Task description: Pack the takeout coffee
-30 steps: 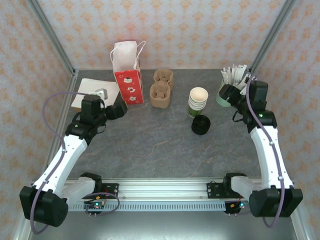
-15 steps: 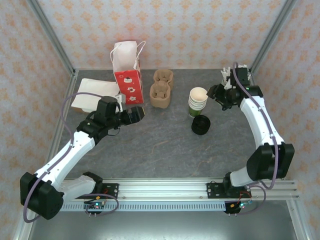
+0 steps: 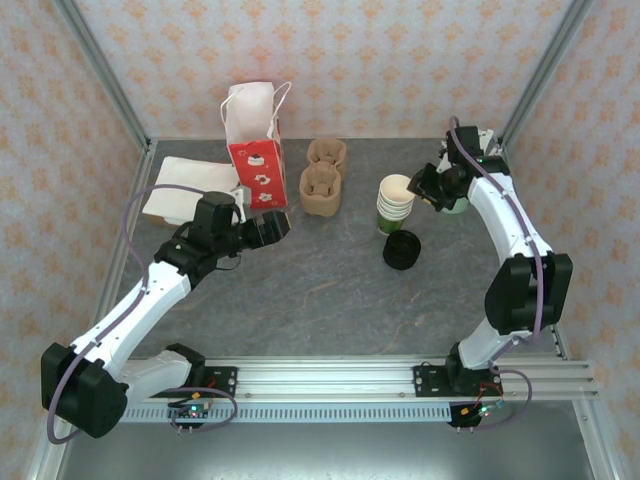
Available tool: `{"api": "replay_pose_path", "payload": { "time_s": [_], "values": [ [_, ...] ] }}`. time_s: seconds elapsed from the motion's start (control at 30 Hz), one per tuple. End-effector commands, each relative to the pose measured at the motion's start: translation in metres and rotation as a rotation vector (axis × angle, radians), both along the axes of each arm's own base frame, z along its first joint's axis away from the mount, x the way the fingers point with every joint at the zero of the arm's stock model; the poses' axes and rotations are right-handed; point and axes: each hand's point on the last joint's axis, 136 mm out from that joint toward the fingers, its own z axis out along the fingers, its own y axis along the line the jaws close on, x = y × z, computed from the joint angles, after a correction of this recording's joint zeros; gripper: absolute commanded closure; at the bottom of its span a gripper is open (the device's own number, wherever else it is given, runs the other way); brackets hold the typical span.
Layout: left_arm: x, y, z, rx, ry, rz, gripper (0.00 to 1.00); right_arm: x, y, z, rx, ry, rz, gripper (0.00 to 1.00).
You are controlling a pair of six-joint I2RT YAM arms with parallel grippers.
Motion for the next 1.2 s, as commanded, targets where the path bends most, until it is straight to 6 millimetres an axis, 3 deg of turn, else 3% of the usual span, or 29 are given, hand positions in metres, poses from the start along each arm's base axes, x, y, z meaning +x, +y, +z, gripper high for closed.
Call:
{"api": "replay_pose_path", "payload": {
  "time_s": [0.0,0.3,0.67,0.8,1.17],
  "values": [
    [0.004,-0.003,0.008,-0.011,-0.021,0.008,0.05,0.003,0.006,0.006,0.009,0.002,0.028,0.67],
    [0.005,-0.004,0.006,-0.004,-0.014,0.009,0.04,0.007,0.011,-0.003,0.017,0.024,0.039,0.79],
    [0.004,-0.005,0.007,0.002,-0.014,0.003,0.04,0.005,0.01,0.005,0.012,0.015,0.042,0.87],
    [0.005,-0.004,0.007,0.003,-0.015,0.006,0.04,0.003,0.01,0.011,0.011,0.005,0.044,0.92],
    [0.005,-0.004,0.014,0.005,-0.03,0.006,0.03,0.001,0.011,0.035,0.025,-0.048,0.039,0.93]
  ]
}}
